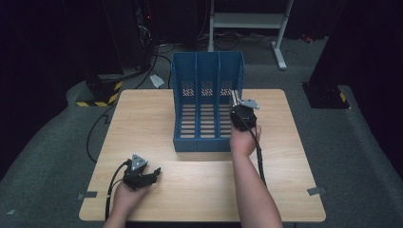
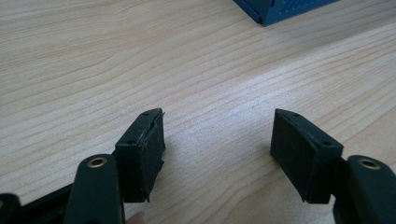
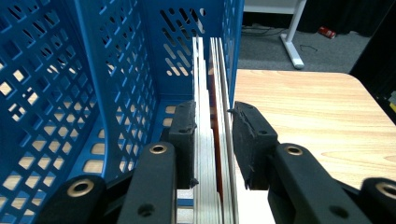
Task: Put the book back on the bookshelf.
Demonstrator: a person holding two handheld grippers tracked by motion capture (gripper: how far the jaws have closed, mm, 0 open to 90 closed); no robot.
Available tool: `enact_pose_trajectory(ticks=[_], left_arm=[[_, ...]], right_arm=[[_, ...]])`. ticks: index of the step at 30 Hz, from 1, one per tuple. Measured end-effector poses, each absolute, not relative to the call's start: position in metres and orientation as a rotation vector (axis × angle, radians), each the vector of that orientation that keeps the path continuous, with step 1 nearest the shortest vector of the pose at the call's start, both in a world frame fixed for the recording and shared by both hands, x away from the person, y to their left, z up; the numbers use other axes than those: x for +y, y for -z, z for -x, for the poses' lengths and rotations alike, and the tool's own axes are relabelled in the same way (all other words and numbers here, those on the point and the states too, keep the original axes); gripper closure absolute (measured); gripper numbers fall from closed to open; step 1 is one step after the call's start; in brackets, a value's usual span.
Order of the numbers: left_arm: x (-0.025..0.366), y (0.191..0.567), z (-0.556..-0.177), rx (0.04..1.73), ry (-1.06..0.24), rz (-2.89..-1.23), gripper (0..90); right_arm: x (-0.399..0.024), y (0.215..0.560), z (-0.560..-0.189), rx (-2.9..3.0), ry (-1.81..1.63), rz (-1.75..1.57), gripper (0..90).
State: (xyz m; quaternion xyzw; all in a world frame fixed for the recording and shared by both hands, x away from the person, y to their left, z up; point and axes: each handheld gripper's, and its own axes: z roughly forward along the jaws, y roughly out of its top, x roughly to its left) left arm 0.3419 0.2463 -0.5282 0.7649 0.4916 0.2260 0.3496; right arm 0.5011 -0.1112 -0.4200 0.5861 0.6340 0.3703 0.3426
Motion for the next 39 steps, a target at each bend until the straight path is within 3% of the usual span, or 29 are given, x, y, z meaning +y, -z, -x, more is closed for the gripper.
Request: enact_pose_trajectory(ticks=[13, 25, 39], left_arm=[[0.2462, 0.5283, -0.3420, 1.274, -0.587, -1.981, 34.9], [0.2463, 0.5282, -0.3420, 1.274, -0.586, -1.982, 34.9], [0.2462, 0.5283, -0.3420, 1.274, -0.586, -1.981, 35.0]], right_arm=[[-0.1089, 0.4180, -0.4977, 1.652, -0.974, -1.510, 66.6], [-0.1113, 0.4178, -0.4986, 1.685, -1.007, -1.504, 53.8], [-0.1136, 0.4168, -0.4992, 1.709, -1.024, -1.502, 45.5]])
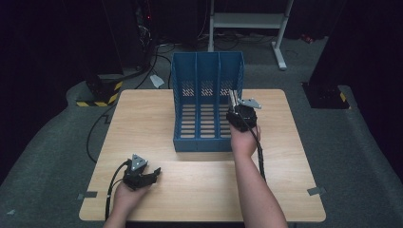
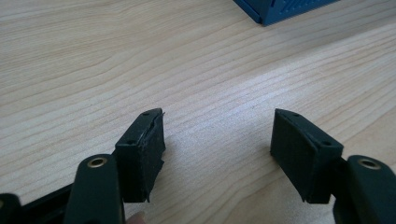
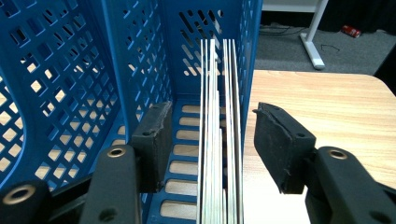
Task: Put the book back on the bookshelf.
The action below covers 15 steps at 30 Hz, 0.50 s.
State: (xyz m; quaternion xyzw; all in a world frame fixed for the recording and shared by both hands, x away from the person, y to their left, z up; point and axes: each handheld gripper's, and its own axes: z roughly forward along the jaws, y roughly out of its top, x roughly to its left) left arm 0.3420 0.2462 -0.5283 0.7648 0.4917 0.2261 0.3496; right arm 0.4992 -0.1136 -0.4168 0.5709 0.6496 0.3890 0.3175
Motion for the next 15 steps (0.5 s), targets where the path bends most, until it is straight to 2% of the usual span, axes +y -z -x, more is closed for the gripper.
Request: enact_pose_trajectory(ticks=[15], left_arm=[[0.2462, 0.5284, -0.3421, 1.272, -0.588, -1.981, 34.9]], right_arm=[[-0.1200, 0.4111, -0.4920, 1.767, -1.068, -1.431, 36.2]])
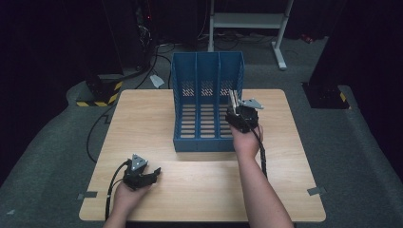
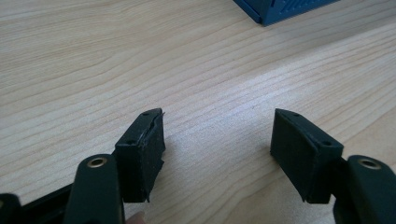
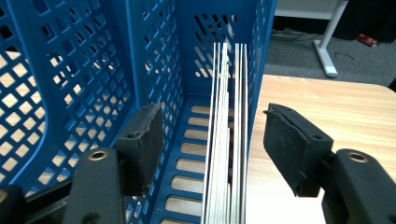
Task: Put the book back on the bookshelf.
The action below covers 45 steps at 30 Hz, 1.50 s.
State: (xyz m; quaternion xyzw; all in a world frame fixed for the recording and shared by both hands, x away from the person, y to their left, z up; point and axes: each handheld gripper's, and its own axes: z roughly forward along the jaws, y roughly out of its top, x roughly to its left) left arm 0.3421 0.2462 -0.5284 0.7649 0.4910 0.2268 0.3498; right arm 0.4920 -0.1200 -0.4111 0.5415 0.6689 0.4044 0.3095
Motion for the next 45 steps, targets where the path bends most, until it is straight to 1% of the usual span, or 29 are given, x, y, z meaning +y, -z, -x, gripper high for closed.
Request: enact_pose_trajectory(ticks=[9, 15, 17, 20, 22, 24, 25, 27, 28, 30, 31, 32, 34, 36, 38, 39, 42, 45], left_arm=[[0.246, 0.528, -0.342, 1.273, -0.588, -1.981, 34.8], [0.246, 0.528, -0.342, 1.272, -0.589, -1.982, 34.8], [0.246, 0.528, -0.342, 1.273, -0.588, -1.981, 34.8], [0.246, 0.528, -0.342, 1.272, -0.589, -1.982, 34.7], [0.246, 0.528, -0.342, 1.272, -0.587, -1.981, 34.7], [0.246, 0.528, -0.342, 1.272, -0.587, -1.982, 34.6], [0.246, 0.528, -0.342, 1.272, -0.588, -1.982, 34.6], [0.246, 0.528, -0.342, 1.272, -0.587, -1.982, 34.6], [0.246, 0.528, -0.342, 1.272, -0.587, -1.982, 34.5], [0.246, 0.528, -0.342, 1.273, -0.587, -1.981, 34.5], [0.246, 0.528, -0.342, 1.273, -0.587, -1.981, 34.5], [0.246, 0.528, -0.342, 1.273, -0.587, -1.982, 34.5], [0.246, 0.528, -0.342, 1.273, -0.587, -1.981, 34.5], [0.246, 0.528, -0.342, 1.272, -0.587, -1.982, 34.4], [0.246, 0.528, -0.342, 1.272, -0.587, -1.982, 34.4], [0.246, 0.528, -0.342, 1.272, -0.587, -1.982, 34.4], [0.246, 0.528, -0.342, 1.272, -0.587, -1.982, 34.4], [0.246, 0.528, -0.342, 1.272, -0.587, -1.981, 34.3]], right_arm=[[-0.136, 0.410, -0.477, 1.792, -1.129, -1.409, 33.9], [-0.153, 0.411, -0.461, 1.796, -1.170, -1.388, 32.8], [-0.165, 0.415, -0.450, 1.797, -1.199, -1.362, 32.5], [-0.172, 0.419, -0.442, 1.811, -1.203, -1.353, 31.8], [-0.183, 0.428, -0.429, 1.834, -1.181, -1.311, 31.2], [-0.186, 0.431, -0.425, 1.843, -1.174, -1.307, 30.9], [-0.194, 0.439, -0.418, 1.854, -1.167, -1.310, 30.6], [-0.197, 0.443, -0.414, 1.859, -1.156, -1.319, 30.6], [-0.206, 0.453, -0.407, 1.874, -1.126, -1.314, 30.1], [-0.209, 0.457, -0.405, 1.879, -1.117, -1.316, 30.1], [-0.212, 0.462, -0.402, 1.888, -1.104, -1.319, 29.7], [-0.218, 0.475, -0.395, 1.914, -1.055, -1.344, 28.9], [-0.220, 0.480, -0.393, 1.925, -1.030, -1.348, 28.2], [-0.222, 0.498, -0.381, 1.977, -0.963, -1.347, 26.3], [-0.223, 0.503, -0.378, 1.996, -0.944, -1.344, 25.8], [-0.226, 0.514, -0.371, 2.035, -0.879, -1.357, 25.4], [-0.232, 0.523, -0.368, 2.060, -0.823, -1.365, 24.2], [-0.237, 0.524, -0.368, 2.060, -0.843, -1.416, 24.0]])
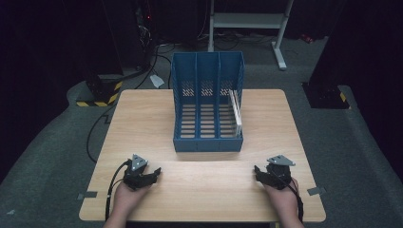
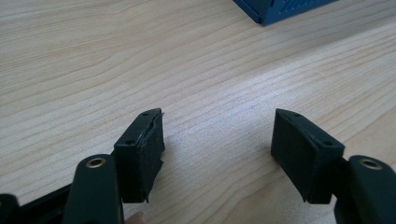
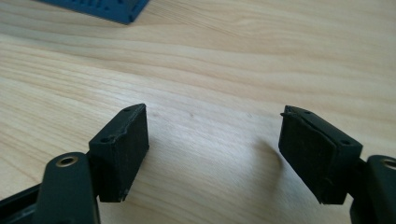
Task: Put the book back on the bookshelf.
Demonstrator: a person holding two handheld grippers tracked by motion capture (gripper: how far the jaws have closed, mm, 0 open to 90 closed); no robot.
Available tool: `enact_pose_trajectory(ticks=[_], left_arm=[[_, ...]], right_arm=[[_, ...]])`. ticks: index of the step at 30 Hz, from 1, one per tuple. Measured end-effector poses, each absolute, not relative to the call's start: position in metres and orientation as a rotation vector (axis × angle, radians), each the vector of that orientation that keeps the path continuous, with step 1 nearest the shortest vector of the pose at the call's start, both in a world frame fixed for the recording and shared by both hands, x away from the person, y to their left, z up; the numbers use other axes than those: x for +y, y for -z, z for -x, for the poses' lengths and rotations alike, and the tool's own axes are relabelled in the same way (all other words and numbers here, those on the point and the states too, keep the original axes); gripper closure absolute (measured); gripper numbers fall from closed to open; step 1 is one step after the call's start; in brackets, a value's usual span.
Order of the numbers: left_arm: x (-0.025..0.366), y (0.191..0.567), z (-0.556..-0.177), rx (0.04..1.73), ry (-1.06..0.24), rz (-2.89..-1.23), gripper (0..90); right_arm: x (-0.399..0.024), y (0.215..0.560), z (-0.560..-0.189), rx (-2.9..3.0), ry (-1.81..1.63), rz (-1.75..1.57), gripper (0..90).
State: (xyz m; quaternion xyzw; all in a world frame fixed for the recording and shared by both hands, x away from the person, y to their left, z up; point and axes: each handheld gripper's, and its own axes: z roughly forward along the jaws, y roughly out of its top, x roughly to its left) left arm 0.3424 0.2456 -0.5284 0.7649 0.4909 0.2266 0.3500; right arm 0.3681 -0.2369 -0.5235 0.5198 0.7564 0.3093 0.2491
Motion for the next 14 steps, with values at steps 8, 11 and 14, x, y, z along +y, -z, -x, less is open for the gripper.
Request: enact_pose_trajectory(ticks=[8, 11, 14], left_arm=[[0.2444, 0.5283, -0.3428, 1.269, -0.589, -1.985, 34.2], [0.2439, 0.5283, -0.3425, 1.268, -0.588, -1.985, 34.3], [0.2439, 0.5284, -0.3425, 1.269, -0.589, -1.984, 34.3]], right_arm=[[-0.2355, 0.5239, -0.3703, 2.062, -0.862, -1.455, 23.8], [-0.2354, 0.5239, -0.3704, 2.062, -0.863, -1.455, 23.8], [-0.2354, 0.5239, -0.3704, 2.062, -0.863, -1.455, 23.8]])
